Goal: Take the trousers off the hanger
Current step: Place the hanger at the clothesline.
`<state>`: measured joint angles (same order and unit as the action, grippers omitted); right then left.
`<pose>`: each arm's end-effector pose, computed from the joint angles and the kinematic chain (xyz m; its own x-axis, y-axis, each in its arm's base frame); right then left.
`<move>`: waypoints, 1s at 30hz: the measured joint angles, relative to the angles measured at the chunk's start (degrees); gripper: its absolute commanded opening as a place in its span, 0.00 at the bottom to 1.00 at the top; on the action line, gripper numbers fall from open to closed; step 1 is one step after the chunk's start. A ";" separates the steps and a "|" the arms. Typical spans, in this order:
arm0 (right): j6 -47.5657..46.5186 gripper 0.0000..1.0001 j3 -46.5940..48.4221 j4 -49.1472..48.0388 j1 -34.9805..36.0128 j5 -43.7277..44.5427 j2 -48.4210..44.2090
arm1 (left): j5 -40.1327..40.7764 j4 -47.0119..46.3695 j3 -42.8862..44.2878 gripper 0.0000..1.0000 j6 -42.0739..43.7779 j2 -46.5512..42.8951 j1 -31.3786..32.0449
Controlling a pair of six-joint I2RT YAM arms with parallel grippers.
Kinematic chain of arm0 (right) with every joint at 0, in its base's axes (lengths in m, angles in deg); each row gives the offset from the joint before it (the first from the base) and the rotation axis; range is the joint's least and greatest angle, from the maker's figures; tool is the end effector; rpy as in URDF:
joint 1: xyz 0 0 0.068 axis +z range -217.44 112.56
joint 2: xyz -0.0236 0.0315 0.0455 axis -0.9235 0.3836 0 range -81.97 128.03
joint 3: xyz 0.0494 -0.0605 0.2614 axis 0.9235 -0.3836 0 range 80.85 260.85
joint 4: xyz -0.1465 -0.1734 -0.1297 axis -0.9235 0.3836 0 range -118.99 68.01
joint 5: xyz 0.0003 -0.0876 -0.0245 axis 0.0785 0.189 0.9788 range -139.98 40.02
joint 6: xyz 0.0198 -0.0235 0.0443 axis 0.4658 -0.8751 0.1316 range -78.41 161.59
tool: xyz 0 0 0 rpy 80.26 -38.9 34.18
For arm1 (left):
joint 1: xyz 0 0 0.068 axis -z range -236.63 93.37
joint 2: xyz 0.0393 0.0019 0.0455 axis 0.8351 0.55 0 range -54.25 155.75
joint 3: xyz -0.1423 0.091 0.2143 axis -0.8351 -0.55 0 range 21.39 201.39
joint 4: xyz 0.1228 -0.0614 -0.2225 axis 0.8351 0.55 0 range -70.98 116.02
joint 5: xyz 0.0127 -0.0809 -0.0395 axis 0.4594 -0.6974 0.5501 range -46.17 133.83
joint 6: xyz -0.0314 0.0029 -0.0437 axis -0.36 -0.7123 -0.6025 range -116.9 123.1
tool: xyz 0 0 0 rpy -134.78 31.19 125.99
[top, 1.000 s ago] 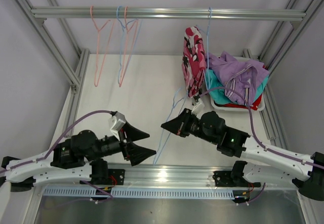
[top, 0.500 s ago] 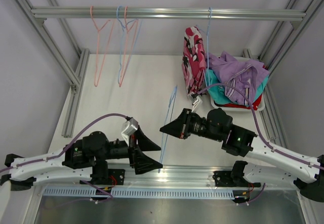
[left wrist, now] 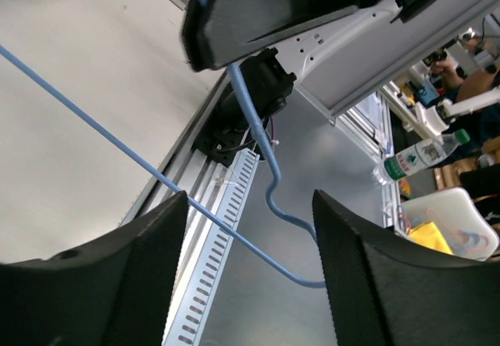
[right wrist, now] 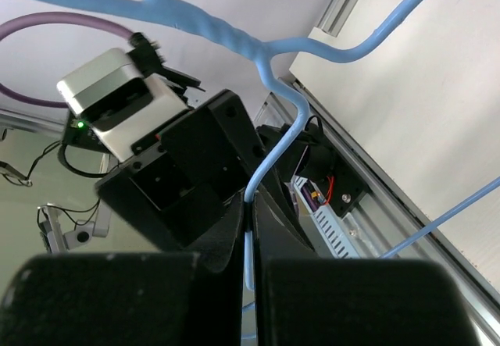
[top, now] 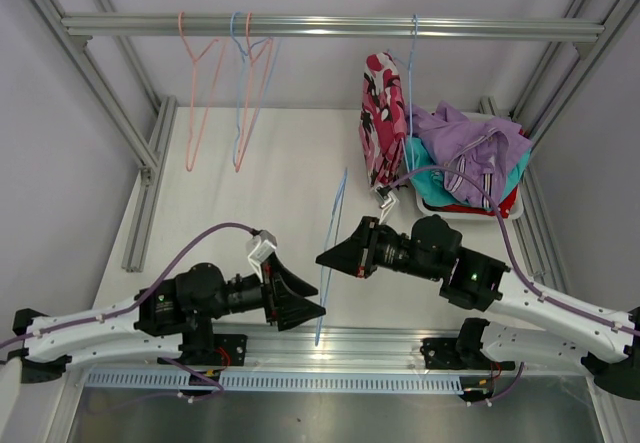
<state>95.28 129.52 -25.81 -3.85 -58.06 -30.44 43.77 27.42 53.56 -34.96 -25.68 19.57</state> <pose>0.0900 0.1922 0.3564 -0.7924 0.1981 -0.5770 -0.5243 0.2625 0.8101 0.0329 -0.1341 0.3058 -0.6147 -0.0824 -0.7844 0.7523 0.2373 -0.6145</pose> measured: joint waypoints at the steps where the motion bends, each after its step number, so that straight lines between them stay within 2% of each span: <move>1: 0.02 0.00 -0.02 -0.11 0.04 0.00 -0.02 | -0.02 -0.59 -0.52 0.64 -0.24 0.07 -0.28; 8: 0.04 0.00 -1.36 -2.16 0.37 -0.39 -0.02 | -0.61 -8.33 -4.81 0.61 -2.43 0.72 -2.86; 14: 0.04 0.00 -3.02 -3.10 0.46 -0.44 -0.07 | -1.33 -13.42 -5.27 0.55 -2.45 0.66 -4.28; 21: 0.42 0.00 -4.98 -4.94 0.48 -0.83 -0.07 | -2.14 -15.72 -5.18 0.32 -2.43 1.60 -5.05; 30: 0.66 0.00 -5.38 -5.66 0.66 -1.46 -0.13 | -2.95 -16.94 -5.22 0.20 -2.82 3.69 -5.35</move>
<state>95.94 124.14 -31.47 -3.19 -59.52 -30.57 40.82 10.48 48.33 -37.78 -21.98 14.22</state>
